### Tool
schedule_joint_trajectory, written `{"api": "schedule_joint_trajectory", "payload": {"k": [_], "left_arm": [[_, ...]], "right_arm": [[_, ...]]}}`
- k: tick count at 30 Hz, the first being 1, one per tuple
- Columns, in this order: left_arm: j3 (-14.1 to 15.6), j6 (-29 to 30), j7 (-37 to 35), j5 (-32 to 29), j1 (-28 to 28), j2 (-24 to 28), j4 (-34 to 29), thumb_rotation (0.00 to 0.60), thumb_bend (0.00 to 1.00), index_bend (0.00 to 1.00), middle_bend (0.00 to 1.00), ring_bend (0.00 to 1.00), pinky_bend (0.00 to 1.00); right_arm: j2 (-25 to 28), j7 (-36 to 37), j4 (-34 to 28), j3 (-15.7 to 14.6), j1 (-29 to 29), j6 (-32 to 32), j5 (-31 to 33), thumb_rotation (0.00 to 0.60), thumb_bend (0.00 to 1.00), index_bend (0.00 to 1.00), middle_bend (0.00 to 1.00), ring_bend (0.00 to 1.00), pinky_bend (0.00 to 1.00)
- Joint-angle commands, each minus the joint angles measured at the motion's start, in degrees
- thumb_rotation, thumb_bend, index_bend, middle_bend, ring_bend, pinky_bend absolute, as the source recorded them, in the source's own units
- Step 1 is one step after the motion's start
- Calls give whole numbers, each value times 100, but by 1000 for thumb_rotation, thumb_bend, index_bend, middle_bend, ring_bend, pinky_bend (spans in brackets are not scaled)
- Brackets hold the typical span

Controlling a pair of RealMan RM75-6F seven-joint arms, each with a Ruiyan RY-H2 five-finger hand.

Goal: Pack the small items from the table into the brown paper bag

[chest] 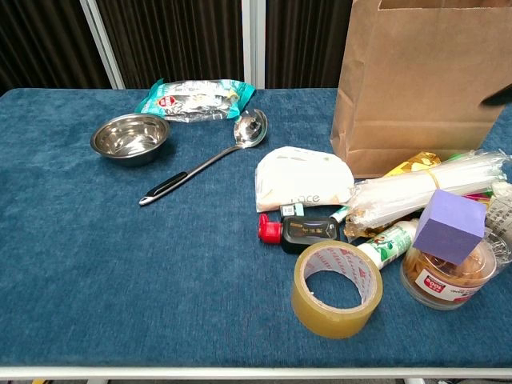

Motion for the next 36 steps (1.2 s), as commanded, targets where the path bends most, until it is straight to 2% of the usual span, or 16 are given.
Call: {"api": "schedule_joint_trajectory", "payload": {"k": [1, 7, 24, 36], "left_arm": [[2, -14, -24, -16, 5, -8, 26, 600, 114, 81, 88, 0, 111], [-3, -23, -91, -27, 9, -54, 106, 600, 114, 80, 88, 0, 111], [-19, -63, -266, -68, 11, -107, 333, 600, 114, 81, 88, 0, 111], [-7, -59, -304, -52, 21, -143, 400, 600, 114, 80, 88, 0, 111]], "right_arm": [[-112, -242, -37, -37, 185, -258, -100, 600, 55, 293, 209, 0, 0], [-261, -604, -119, -12, 315, -520, -7, 600, 61, 356, 269, 12, 0], [-703, -943, 15, 42, 574, -992, 452, 600, 60, 360, 275, 12, 0], [-789, -1087, 72, -10, 653, -1103, 675, 600, 64, 359, 294, 12, 0]]}}
